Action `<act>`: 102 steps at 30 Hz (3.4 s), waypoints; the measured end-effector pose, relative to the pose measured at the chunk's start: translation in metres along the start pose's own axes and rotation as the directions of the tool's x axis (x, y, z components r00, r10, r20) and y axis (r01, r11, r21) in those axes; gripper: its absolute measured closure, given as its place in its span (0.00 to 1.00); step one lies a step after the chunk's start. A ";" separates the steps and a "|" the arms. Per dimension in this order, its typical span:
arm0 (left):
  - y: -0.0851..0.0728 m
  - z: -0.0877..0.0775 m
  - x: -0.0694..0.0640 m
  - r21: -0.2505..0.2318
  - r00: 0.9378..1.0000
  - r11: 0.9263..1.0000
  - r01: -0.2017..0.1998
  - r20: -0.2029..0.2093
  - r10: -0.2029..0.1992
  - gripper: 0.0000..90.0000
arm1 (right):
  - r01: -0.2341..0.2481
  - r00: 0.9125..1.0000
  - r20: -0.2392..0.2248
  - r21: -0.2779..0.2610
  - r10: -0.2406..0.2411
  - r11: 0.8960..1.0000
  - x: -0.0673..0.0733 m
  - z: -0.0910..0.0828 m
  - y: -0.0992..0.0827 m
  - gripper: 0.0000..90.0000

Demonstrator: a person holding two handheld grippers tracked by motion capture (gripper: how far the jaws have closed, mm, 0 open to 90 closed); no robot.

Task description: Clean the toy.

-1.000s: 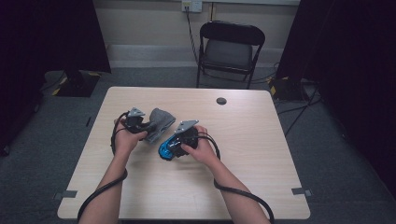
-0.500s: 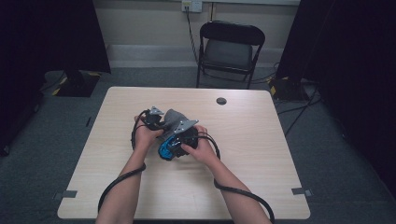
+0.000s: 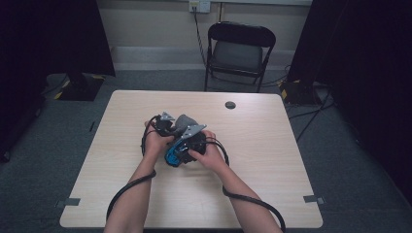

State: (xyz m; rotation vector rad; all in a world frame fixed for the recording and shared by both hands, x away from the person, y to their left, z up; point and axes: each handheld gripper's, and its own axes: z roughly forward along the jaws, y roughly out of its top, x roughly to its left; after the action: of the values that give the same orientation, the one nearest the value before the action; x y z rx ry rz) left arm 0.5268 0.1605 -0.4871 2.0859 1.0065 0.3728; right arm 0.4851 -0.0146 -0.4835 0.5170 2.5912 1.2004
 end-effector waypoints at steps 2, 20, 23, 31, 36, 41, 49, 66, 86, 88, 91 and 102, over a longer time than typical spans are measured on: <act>0.000 -0.001 0.000 0.003 1.000 1.000 -0.007 0.000 0.007 0.83 | -0.001 1.000 0.001 -0.001 0.001 1.000 0.000 0.000 0.000 0.13; -0.008 -0.011 0.003 0.009 1.000 1.000 -0.012 0.027 0.012 0.84 | 0.000 1.000 0.000 0.003 0.000 1.000 0.000 0.000 0.000 0.13; -0.009 -0.015 0.005 0.020 0.999 1.000 -0.023 0.035 0.022 0.84 | -0.001 1.000 0.000 0.001 0.001 1.000 0.000 0.000 0.000 0.13; -0.015 -0.022 0.006 0.026 0.999 0.999 -0.025 0.045 0.024 0.84 | -0.003 1.000 0.002 0.002 0.003 1.000 0.001 0.000 0.000 0.13; -0.019 -0.029 0.005 0.031 0.999 0.999 -0.028 0.048 0.026 0.84 | -0.003 1.000 0.004 0.000 0.003 1.000 0.001 0.000 0.000 0.13; -0.022 -0.035 0.006 0.038 0.998 0.999 -0.024 0.050 0.022 0.84 | -0.003 1.000 0.001 0.002 0.003 1.000 0.002 0.000 0.001 0.13; -0.033 -0.048 0.008 0.044 0.998 0.999 -0.022 0.054 0.020 0.84 | -0.003 1.000 0.002 0.002 0.003 1.000 0.002 0.000 0.001 0.13; -0.052 -0.068 0.007 0.043 0.999 0.999 -0.013 0.049 0.011 0.84 | -0.007 1.000 0.010 0.000 0.007 1.000 0.002 0.001 0.001 0.13; -0.074 -0.090 -0.007 0.021 0.998 1.000 0.020 0.053 -0.021 0.84 | -0.006 1.000 0.008 0.006 0.006 1.000 0.002 0.001 0.001 0.13; -0.079 -0.094 -0.009 0.011 0.998 1.000 0.023 0.054 -0.024 0.84 | -0.006 1.000 0.008 0.007 0.006 1.000 0.002 0.001 0.002 0.13; -0.082 -0.096 -0.011 0.009 0.998 1.000 0.026 0.057 -0.027 0.84 | -0.007 1.000 0.008 0.009 0.007 1.000 0.002 0.001 0.002 0.13; -0.099 -0.110 -0.014 -0.009 0.995 0.998 0.059 0.085 -0.058 0.84 | -0.008 1.000 0.009 0.009 0.008 1.000 0.002 0.001 0.002 0.13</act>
State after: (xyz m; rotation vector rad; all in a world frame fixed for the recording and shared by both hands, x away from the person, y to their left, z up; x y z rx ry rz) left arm 0.4049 0.2452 -0.4879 2.0396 1.0107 0.2574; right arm 0.4837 -0.0122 -0.4828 0.5336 2.5907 1.1860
